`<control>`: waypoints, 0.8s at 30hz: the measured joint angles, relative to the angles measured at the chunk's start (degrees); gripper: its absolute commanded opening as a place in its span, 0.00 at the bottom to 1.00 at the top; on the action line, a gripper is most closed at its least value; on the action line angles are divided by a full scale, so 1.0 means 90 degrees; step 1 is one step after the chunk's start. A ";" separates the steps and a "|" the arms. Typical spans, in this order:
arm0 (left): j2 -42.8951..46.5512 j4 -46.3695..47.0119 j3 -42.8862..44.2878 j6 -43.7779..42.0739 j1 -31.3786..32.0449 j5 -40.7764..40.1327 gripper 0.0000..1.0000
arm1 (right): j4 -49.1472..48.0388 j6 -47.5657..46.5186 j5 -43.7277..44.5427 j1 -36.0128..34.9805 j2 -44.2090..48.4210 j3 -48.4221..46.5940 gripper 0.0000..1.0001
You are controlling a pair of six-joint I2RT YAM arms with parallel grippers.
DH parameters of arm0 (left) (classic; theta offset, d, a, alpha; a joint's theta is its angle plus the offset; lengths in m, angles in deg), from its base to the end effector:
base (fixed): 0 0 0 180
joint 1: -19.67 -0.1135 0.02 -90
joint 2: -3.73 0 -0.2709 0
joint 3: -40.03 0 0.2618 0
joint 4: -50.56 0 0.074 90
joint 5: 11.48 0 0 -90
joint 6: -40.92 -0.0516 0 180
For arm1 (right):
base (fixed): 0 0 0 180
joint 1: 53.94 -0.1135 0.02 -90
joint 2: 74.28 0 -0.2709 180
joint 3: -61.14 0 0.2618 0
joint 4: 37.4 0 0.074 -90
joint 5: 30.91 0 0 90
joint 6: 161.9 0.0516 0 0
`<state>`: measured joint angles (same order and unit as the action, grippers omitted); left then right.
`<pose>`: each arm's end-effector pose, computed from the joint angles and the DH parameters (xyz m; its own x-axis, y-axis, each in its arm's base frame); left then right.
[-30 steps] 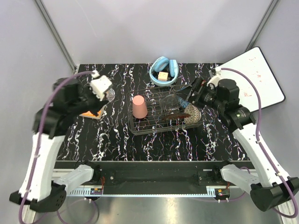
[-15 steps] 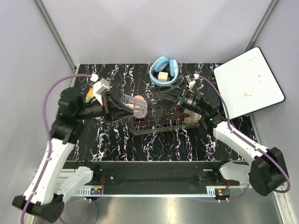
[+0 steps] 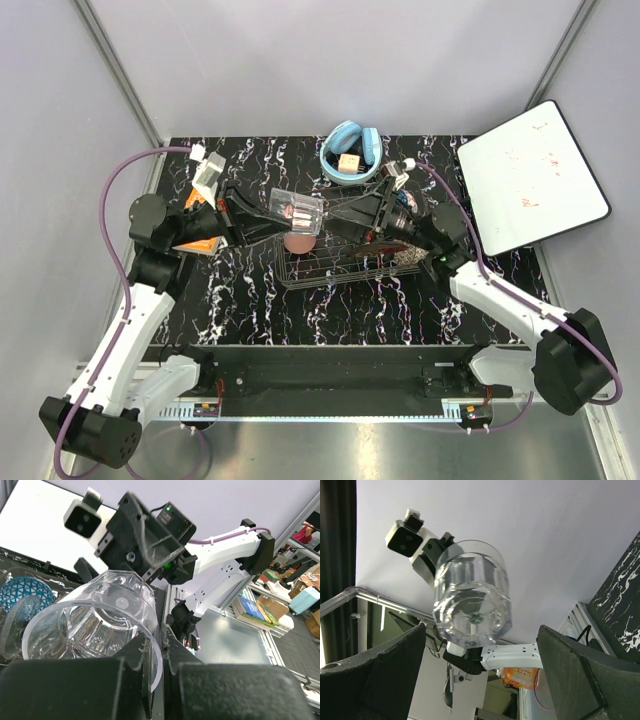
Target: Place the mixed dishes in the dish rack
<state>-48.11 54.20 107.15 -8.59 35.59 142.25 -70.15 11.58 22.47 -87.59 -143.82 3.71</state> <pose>0.1765 -0.0985 0.4269 -0.3714 -0.1929 -0.9082 0.9152 0.0890 -0.3931 0.2238 0.1859 0.3531 -0.8702 0.3787 -0.3152 -0.3948 -0.1533 0.9059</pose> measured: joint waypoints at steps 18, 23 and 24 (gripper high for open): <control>-0.0012 0.0304 -0.0544 0.0153 -0.0073 -0.0005 0.00 | -0.1481 0.1095 0.0204 -0.0107 -0.0937 0.0168 1.00; -0.0022 0.0347 -0.0544 0.0153 -0.0078 -0.0012 0.00 | -0.1484 0.1103 0.0289 -0.0257 -0.1015 0.0143 1.00; -0.0034 0.0355 -0.0544 0.0153 -0.0078 -0.0015 0.00 | -0.1481 0.1103 0.0291 -0.0311 -0.1044 0.0136 1.00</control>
<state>-48.41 57.39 102.26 -7.21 34.89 142.11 -83.48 21.51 25.09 -90.39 -153.22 4.93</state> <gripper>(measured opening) 0.073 0.994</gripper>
